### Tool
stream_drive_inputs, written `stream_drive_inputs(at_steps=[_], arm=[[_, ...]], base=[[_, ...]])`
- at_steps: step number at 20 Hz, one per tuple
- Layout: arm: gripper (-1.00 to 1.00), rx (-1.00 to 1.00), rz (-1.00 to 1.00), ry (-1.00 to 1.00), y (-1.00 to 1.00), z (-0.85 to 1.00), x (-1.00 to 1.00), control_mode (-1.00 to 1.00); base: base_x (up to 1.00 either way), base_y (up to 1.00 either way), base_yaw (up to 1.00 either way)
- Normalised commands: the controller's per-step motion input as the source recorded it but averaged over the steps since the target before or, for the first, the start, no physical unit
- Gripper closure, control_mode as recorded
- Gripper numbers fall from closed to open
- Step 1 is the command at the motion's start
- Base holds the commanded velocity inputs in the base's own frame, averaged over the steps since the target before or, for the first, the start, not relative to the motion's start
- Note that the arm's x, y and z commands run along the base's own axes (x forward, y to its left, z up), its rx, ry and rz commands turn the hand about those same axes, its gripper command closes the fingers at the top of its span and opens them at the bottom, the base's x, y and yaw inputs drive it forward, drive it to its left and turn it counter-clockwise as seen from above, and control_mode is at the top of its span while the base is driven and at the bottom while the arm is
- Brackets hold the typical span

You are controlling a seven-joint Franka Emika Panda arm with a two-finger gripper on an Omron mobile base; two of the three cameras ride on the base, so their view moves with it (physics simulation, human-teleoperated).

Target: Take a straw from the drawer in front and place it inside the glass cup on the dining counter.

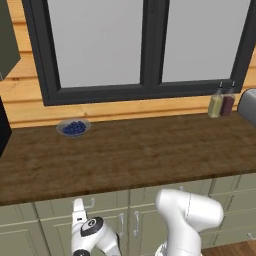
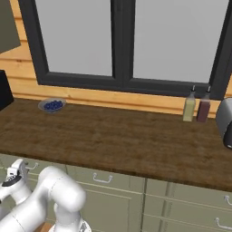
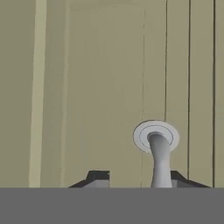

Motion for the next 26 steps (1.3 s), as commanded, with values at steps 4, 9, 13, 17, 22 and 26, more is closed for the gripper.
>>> stream_drive_inputs(at_steps=[4, 9, 13, 17, 22, 26], arm=[[1.0, 0.11, -0.17, 0.04, 0.47, -0.39, -0.24, -1.0], [1.0, 0.11, -0.22, 0.05, 0.5, -0.34, -0.58, -1.0], [1.0, 0.07, -0.24, 0.09, 0.52, -0.35, -0.65, -1.0], [1.0, 0.03, -0.21, 0.11, 0.37, -0.36, -0.98, -1.0], [1.0, 0.0, -0.13, 0.16, 0.12, -0.44, -1.0, -1.0], [1.0, 0.0, -0.1, 0.21, 0.03, -0.61, -1.0, -1.0]], base=[[0.0, 0.0, 0.0], [0.0, 0.0, 0.0], [0.0, 0.0, 0.0], [0.0, 0.0, 0.0], [0.0, 0.0, 0.0], [0.0, 0.0, 0.0]])
